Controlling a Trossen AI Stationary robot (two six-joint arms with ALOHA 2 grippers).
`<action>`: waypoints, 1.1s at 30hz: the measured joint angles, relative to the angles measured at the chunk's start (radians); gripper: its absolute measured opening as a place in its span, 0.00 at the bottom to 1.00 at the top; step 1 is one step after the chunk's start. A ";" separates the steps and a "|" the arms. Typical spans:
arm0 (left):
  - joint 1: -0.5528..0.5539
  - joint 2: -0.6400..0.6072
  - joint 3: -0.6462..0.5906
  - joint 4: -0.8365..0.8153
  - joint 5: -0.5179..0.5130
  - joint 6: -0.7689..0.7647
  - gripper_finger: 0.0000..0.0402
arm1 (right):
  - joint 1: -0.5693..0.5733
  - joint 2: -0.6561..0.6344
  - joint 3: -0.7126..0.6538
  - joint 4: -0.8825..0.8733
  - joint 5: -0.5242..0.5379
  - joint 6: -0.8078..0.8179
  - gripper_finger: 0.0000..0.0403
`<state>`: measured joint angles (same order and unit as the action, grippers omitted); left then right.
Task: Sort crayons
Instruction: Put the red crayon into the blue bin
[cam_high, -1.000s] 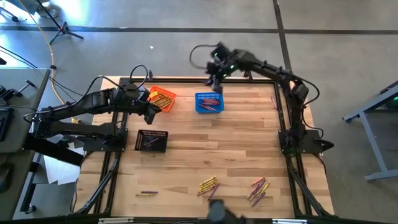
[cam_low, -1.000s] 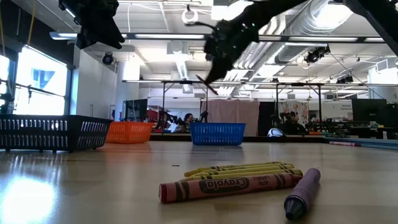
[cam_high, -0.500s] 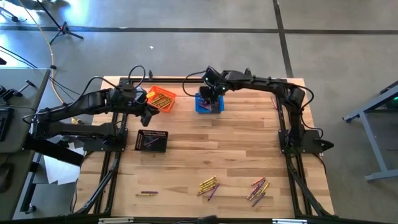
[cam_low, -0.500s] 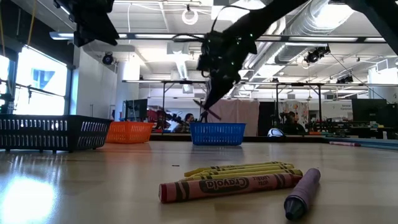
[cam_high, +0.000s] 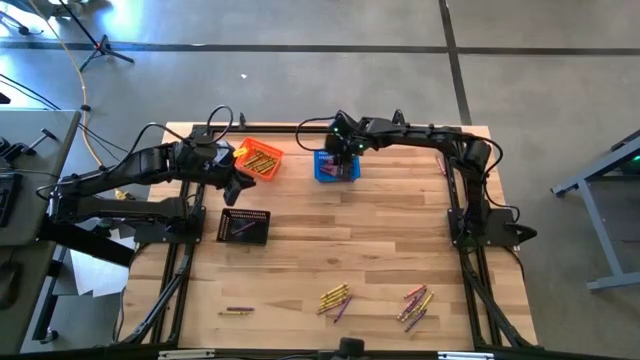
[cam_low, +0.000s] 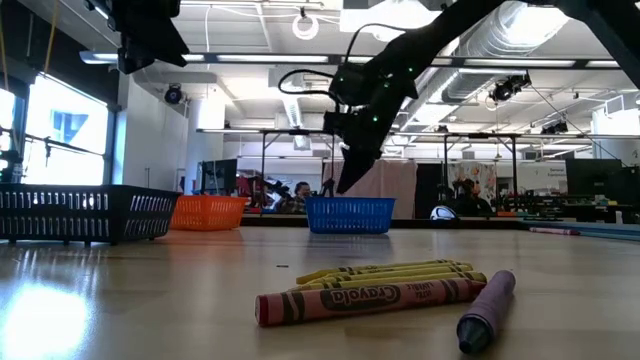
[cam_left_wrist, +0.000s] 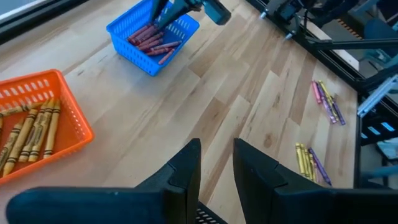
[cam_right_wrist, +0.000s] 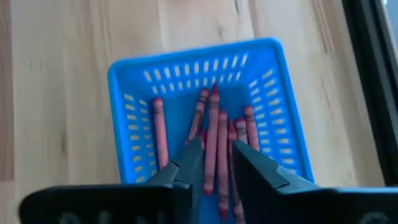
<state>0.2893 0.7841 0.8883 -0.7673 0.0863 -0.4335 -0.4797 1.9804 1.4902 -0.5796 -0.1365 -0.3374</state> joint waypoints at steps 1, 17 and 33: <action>0.000 0.000 0.000 0.000 0.009 -0.001 0.20 | 0.000 0.000 0.000 -0.014 0.002 0.000 0.21; 0.000 -0.026 0.000 0.013 -0.014 -0.052 0.20 | -0.106 -0.080 0.058 -0.451 0.052 0.208 0.22; 0.000 -0.025 0.000 0.073 -0.078 -0.113 0.20 | -0.501 -0.159 -0.031 -0.562 0.014 0.210 0.21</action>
<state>0.2893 0.7593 0.8879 -0.6945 0.0083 -0.5468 -0.9812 1.8210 1.4591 -1.1413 -0.1227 -0.1276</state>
